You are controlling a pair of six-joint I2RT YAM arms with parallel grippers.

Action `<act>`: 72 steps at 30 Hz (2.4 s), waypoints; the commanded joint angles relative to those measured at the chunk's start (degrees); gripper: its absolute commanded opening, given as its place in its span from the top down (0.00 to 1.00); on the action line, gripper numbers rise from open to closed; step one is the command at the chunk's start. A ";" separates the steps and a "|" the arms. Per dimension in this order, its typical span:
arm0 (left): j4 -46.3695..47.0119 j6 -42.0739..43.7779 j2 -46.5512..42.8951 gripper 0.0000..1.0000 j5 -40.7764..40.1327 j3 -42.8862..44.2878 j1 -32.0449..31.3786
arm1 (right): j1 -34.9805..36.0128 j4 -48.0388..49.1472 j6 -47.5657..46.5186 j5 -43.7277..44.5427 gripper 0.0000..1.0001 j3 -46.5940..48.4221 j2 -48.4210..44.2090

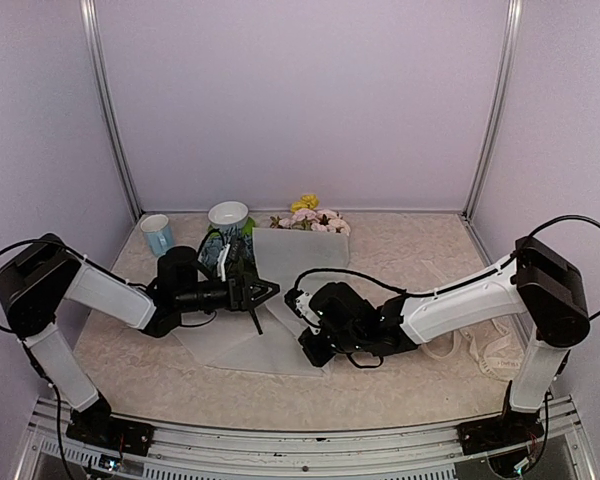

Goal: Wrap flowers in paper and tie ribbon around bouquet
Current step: Adjust the fake flower with the 1/4-folded wrapping paper, then pass from the right arm to the left

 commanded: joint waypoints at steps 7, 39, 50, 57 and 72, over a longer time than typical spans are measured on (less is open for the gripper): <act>-26.20 4.88 -14.36 0.50 -23.21 0.09 1.55 | 0.35 -0.76 -0.04 1.62 1.00 0.69 0.12; -21.65 10.14 15.52 0.55 -11.55 19.34 -2.53 | 0.09 -2.00 -0.39 1.78 1.00 1.40 -0.03; -24.36 13.11 0.14 0.37 -15.99 11.90 4.10 | 0.00 -2.54 -0.80 1.54 1.00 2.07 1.00; -20.97 9.45 -6.88 0.29 -5.86 7.37 5.19 | -0.17 -2.37 -0.71 1.30 1.00 2.37 1.29; -5.70 -4.13 2.73 0.38 2.11 4.04 0.19 | -0.18 -2.22 -1.03 1.28 1.00 2.15 1.34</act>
